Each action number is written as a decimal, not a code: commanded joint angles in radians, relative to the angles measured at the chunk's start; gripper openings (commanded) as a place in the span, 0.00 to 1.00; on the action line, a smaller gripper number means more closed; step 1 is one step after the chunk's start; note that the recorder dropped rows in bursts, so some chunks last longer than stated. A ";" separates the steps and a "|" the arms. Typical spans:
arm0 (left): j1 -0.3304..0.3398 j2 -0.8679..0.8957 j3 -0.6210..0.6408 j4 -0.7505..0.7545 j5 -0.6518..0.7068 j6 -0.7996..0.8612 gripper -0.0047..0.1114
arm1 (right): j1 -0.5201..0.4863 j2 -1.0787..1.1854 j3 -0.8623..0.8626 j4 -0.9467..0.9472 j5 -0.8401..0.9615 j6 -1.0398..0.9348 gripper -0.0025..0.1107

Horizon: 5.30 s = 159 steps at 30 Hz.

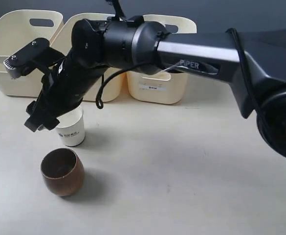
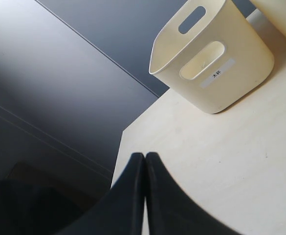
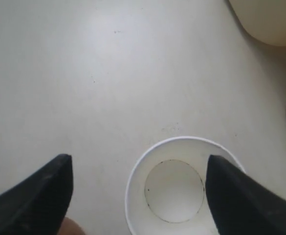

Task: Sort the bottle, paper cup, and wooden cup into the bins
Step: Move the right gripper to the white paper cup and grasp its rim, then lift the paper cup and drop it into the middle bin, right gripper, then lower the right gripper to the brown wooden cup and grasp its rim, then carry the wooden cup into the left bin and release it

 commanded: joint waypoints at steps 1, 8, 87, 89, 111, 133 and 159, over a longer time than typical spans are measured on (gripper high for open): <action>-0.001 0.003 -0.003 0.002 -0.013 -0.008 0.04 | 0.001 0.042 0.005 -0.031 -0.037 0.023 0.65; -0.001 0.003 -0.003 0.002 -0.013 -0.008 0.04 | 0.001 0.051 0.005 -0.075 -0.048 0.035 0.55; -0.001 0.003 -0.003 0.002 -0.013 -0.008 0.04 | -0.122 -0.035 -0.436 -0.024 0.498 -0.129 0.42; -0.001 0.003 -0.003 0.002 -0.013 -0.008 0.04 | -0.082 -0.035 -0.436 -0.006 0.531 -0.138 0.51; -0.002 0.003 -0.003 0.002 -0.013 -0.008 0.04 | 0.129 -0.033 -0.116 -0.086 0.531 -0.049 0.57; -0.002 0.003 -0.003 0.002 -0.013 -0.008 0.04 | 0.135 0.062 -0.077 -0.142 0.531 -0.177 0.03; -0.002 0.003 -0.003 0.002 -0.013 -0.008 0.04 | -0.155 0.278 -0.643 0.405 -0.186 -0.832 0.02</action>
